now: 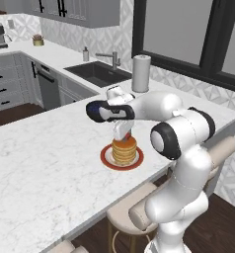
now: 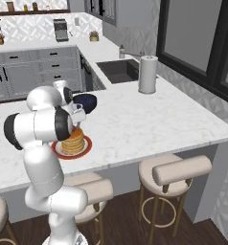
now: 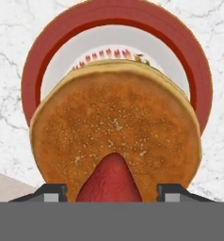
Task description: Take the strawberry from the fridge and place it on top of the pancake, located on the dining counter.
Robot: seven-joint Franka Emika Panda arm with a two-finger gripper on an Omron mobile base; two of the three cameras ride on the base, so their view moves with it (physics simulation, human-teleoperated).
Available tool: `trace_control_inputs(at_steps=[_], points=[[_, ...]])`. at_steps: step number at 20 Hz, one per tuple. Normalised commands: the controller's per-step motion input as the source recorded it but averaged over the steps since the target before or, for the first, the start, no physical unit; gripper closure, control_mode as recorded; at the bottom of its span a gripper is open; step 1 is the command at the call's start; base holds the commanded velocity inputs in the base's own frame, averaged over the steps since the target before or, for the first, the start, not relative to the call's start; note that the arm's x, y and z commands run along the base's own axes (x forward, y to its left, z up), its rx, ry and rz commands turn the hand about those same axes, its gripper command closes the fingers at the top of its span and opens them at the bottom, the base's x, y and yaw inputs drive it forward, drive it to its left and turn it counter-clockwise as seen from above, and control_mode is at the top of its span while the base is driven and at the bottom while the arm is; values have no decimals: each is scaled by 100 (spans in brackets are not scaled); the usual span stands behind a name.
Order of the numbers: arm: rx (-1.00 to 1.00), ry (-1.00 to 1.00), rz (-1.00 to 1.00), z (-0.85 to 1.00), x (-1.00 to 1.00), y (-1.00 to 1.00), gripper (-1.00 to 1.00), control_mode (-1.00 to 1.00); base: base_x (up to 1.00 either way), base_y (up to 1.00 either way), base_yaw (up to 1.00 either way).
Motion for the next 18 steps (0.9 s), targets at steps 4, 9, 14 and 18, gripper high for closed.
trace_control_inputs(at_steps=[4, 9, 14, 18], points=[[-2, 0, 5, 42, -51, -13, -100, -100, 0, 0, 0], [0, -10, 6, 88, -71, -32, -100, -100, 0, 0, 0], [0, -4, 3, 75, -70, -28, -100, -100, 0, 0, 0], [2, -9, 0, 12, -75, -9, -100, -100, 0, 0, 0]])
